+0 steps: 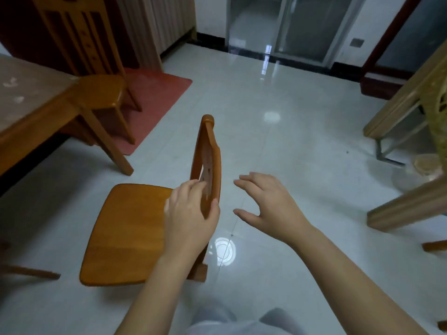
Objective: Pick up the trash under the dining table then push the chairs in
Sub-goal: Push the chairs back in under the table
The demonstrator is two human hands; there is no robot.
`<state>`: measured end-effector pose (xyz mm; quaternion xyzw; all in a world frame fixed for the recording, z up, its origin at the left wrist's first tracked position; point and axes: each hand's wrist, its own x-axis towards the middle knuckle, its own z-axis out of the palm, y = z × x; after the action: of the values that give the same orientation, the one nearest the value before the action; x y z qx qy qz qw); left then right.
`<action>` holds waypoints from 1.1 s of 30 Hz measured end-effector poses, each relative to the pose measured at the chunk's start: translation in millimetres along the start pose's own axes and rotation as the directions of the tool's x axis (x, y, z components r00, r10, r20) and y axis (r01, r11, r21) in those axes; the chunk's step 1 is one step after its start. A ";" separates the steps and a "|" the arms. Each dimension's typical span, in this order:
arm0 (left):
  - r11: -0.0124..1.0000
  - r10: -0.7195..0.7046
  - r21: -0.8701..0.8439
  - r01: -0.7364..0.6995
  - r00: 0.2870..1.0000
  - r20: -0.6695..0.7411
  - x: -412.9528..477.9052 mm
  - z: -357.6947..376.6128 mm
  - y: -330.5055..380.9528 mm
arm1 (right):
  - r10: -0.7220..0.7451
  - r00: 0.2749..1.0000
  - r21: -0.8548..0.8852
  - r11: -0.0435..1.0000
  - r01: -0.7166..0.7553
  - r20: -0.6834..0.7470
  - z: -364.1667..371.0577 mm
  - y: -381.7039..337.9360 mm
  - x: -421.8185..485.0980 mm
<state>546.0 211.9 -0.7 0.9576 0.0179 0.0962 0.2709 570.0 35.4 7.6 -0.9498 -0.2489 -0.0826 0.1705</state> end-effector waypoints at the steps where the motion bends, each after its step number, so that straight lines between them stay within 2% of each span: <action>1: 1.000 -0.030 -0.002 0.030 1.000 0.000 3.4 1.8 -0.5 | -0.043 0.999 0.026 0.999 0.042 0.026 3.4 5.0 12.8; 5: 0.983 -0.185 -0.005 0.185 0.983 0.007 15.6 11.9 0.2 | -0.209 0.971 0.120 0.973 0.195 0.119 19.6 31.4 67.5; 8: 0.934 -0.356 -0.042 0.354 0.934 -0.036 24.9 23.5 4.6 | -0.356 0.917 0.155 0.931 0.331 0.179 32.1 52.5 106.8; 11: 0.842 -0.539 -0.069 0.535 0.832 -0.129 28.5 36.6 18.7 | -0.508 0.831 0.211 0.858 0.468 0.225 35.7 68.9 136.5; 14: 0.751 -0.657 -0.104 0.652 0.723 -0.212 29.1 48.6 44.9 | -0.636 0.727 0.265 0.771 0.580 0.259 34.3 85.3 156.9; 20: 0.562 -0.782 -0.113 0.820 0.482 -0.395 13.9 75.8 73.1 | -0.829 0.485 0.352 0.557 0.752 0.276 49.4 92.2 188.8; 24: 0.453 -0.848 -0.192 0.870 0.354 -0.395 7.1 92.8 75.7 | -0.875 0.347 0.397 0.467 0.790 0.339 61.7 85.9 200.5; 26: 0.455 -0.839 -0.172 0.874 0.356 -0.413 7.7 98.5 77.6 | -0.884 0.302 0.407 0.438 0.801 0.358 67.3 85.1 205.3; 29: 0.486 -0.803 -0.094 0.869 0.402 -0.440 12.5 106.9 77.4 | -0.908 0.236 0.417 0.374 0.828 0.347 79.3 85.6 211.4; 31: 0.503 -0.782 -0.067 0.862 0.421 -0.459 14.6 110.1 72.5 | -0.940 0.189 0.427 0.301 0.853 0.284 89.1 85.9 214.2; 33: 0.506 -0.772 -0.047 0.861 0.428 -0.469 14.0 110.6 65.8 | -0.964 0.190 0.461 0.256 0.850 0.185 97.7 86.8 214.1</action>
<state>580.0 100.0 -56.3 0.8008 0.5507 0.1590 0.1738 805.1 95.3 -55.9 -0.5705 -0.8041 0.0788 0.1475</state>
